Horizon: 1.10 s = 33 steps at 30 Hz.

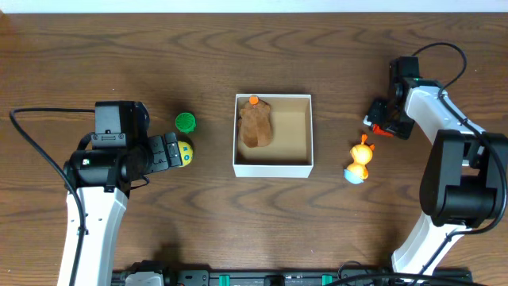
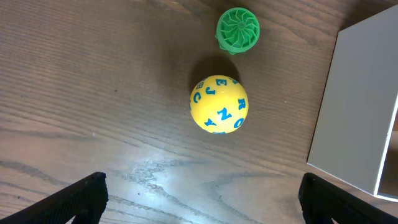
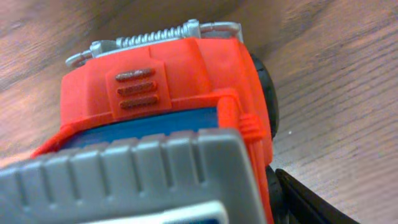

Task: Pack container
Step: 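Move the right gripper to the red toy truck and grasp it, then place the red truck into the box beside the bear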

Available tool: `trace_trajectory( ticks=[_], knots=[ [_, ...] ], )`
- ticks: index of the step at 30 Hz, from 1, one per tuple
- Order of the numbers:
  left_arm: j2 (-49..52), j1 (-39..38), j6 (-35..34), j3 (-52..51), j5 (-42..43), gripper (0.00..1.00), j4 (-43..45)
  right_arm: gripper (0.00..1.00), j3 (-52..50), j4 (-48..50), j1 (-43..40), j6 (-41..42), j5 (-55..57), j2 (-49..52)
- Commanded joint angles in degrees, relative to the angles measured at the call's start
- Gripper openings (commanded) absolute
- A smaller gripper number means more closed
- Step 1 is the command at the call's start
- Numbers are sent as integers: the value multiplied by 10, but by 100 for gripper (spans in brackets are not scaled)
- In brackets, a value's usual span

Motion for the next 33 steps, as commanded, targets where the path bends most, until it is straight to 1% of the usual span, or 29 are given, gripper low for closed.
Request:
trace_trajectory(
  ticks=[1,4,8,11,14,18,21,25,29,31,32,33],
  knots=[
    [-1,2,5,9,-7,98,-1,62,3,-5,21,-27,-1,-76],
    [-1,2,5,9,-7,98,-1,59,3,-16,48,-27,-37,-139],
    [-1,2,5,9,-7,98,-1,55,3,-22,111,-26,-83,-230],
    [-1,2,5,9,-7,98,-1,53,3,-22,167,-2,-83,-277],
    [-1,2,5,9,-7,98,-1,50,3,-16,235,40,-67,-297],
    [-1,2,5,9,-7,98,-1,54,3,-16,310,102,-14,-277],
    [-1,2,5,9,-7,98,-1,54,3,-5,352,141,2,-237],
    [-1,2,5,9,-7,98,-1,54,3,2,376,191,62,-176],
    [-1,2,5,9,-7,98,-1,55,3,10,377,205,49,-123],
    [-1,2,5,9,-7,98,-1,60,3,18,377,205,46,-106],
    [-1,2,5,9,-7,98,-1,65,3,21,377,203,46,-102],
    [-1,2,5,9,-7,98,-1,72,3,27,377,197,46,-100]
  ],
)
